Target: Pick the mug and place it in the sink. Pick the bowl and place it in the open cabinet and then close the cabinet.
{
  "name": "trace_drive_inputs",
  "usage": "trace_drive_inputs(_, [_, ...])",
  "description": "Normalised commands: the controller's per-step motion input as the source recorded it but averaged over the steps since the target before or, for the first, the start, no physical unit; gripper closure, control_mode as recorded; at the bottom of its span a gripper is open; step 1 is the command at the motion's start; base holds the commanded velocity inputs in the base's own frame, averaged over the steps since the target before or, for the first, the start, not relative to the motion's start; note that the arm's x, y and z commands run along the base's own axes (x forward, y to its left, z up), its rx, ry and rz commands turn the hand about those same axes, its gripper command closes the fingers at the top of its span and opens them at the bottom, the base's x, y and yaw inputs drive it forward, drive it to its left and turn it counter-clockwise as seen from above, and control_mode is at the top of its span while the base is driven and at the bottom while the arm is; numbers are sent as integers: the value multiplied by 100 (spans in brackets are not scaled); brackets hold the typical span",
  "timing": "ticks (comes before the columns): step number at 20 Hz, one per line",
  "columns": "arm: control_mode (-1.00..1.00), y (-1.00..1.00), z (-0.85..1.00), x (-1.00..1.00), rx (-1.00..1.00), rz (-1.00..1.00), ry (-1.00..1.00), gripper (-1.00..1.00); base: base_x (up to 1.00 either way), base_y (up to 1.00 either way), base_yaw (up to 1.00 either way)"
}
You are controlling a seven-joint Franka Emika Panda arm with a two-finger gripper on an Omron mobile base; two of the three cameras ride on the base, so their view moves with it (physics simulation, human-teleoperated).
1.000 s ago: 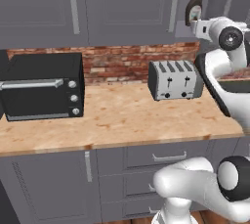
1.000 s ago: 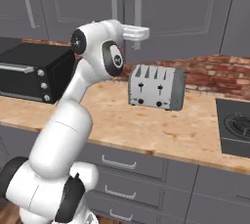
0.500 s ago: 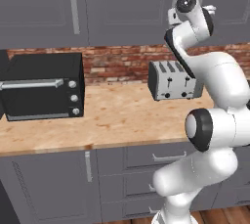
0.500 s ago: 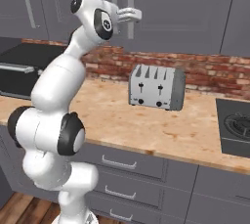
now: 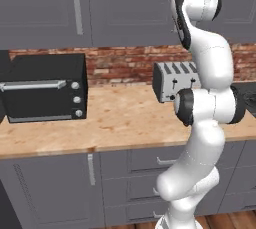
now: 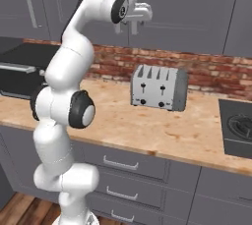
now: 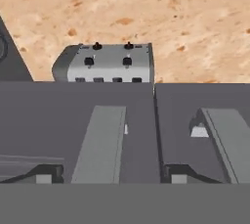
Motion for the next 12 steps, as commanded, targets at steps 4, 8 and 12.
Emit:
trace_drive_inputs(4, [-100,-66,-100,62,62,12,-19,-100,0,0,0])
trace_drive_inputs(8, [-100,-31,-95,46,46,3,-53,-100,0,0,0])
trace_drive_inputs(12, [-100,2,-89,-7,4,0,-71,-100,0,0,0])
